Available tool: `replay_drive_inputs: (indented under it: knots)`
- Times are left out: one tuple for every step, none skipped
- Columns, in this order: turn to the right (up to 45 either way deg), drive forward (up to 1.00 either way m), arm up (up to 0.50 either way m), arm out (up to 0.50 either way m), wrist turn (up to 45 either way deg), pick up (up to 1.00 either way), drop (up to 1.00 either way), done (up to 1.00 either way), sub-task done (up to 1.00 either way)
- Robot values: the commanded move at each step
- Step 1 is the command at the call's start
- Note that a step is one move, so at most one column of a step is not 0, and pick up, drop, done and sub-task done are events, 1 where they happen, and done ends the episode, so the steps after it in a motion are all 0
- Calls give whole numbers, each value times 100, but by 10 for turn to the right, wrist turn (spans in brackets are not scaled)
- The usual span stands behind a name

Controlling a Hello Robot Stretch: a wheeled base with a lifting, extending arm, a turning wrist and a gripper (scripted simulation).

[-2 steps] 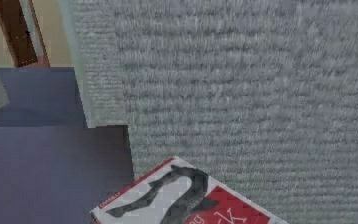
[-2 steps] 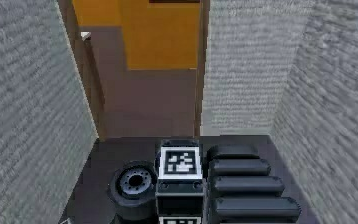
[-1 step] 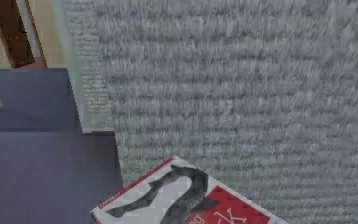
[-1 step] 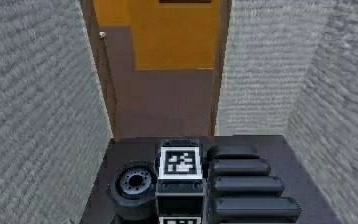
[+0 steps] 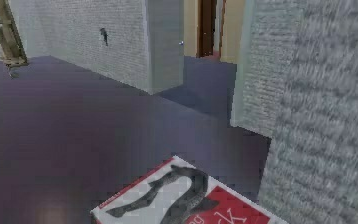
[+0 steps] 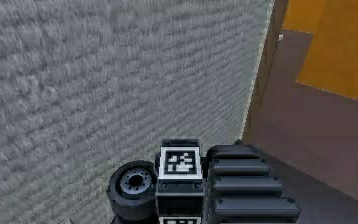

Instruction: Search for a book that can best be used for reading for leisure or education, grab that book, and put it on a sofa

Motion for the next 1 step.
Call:
replay_drive_inputs:
  knots:
    - [-450, 0, 0, 0, 0, 0, 0, 0, 0]
